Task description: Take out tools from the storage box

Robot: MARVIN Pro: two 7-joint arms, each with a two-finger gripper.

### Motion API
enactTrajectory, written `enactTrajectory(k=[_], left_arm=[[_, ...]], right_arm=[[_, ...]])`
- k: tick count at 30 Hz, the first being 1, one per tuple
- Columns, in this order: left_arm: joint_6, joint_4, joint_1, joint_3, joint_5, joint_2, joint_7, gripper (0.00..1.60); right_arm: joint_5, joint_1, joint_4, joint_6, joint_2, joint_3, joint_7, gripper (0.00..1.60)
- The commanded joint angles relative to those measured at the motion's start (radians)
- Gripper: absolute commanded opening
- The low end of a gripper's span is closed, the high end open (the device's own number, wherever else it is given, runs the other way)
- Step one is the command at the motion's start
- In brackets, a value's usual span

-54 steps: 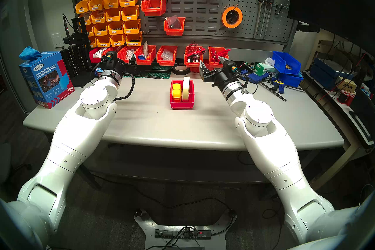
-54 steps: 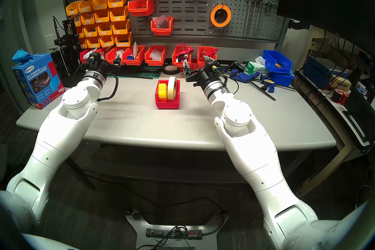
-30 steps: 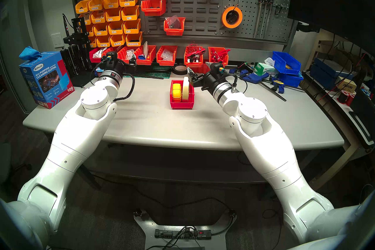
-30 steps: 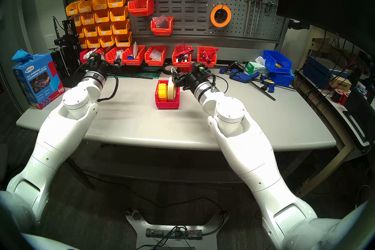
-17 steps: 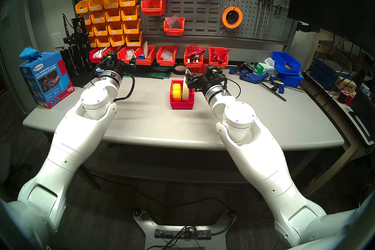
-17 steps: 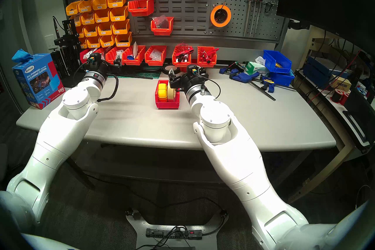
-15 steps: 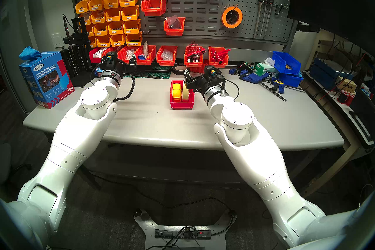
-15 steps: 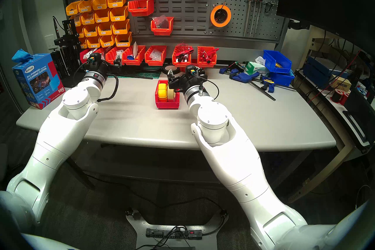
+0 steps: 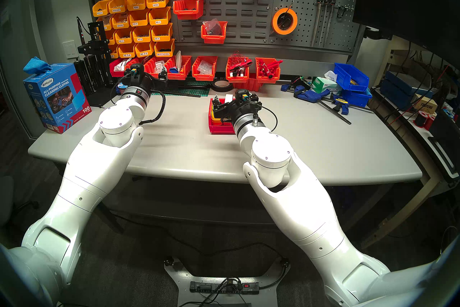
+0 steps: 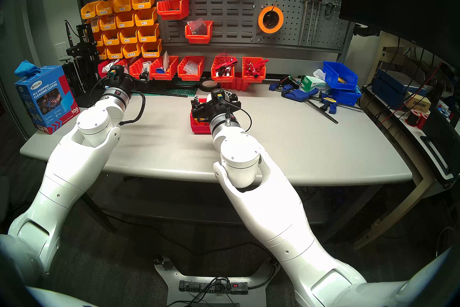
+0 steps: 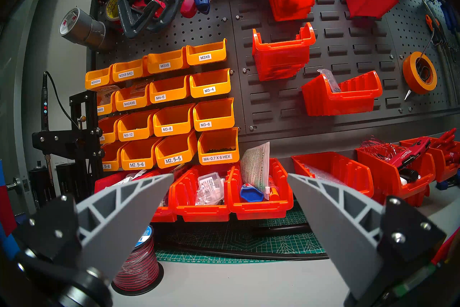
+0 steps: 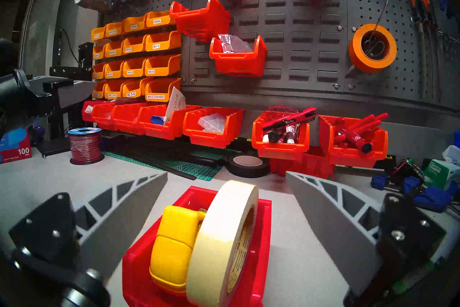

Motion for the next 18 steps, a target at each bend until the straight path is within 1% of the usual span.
enactTrajectory(k=[1,9,18], left_arm=[[0.0,-0.007,-0.014,-0.005,0.001,0.002,-0.001,1.6],[0.0,-0.007,-0.014,-0.005,0.001,0.002,-0.001,1.6],[0.0,-0.007,-0.014,-0.005,0.001,0.002,-0.001,1.6]], right_arm=[[-0.035,0.009,-0.006,0.014,-0.042,-0.019,-0.063,1.6],[-0.041,0.011,0.023,0.054,-0.076,-0.033,-0.117,1.6],[-0.04,0.027,0.073,0.04,-0.102,-0.041,-0.141,1.6]])
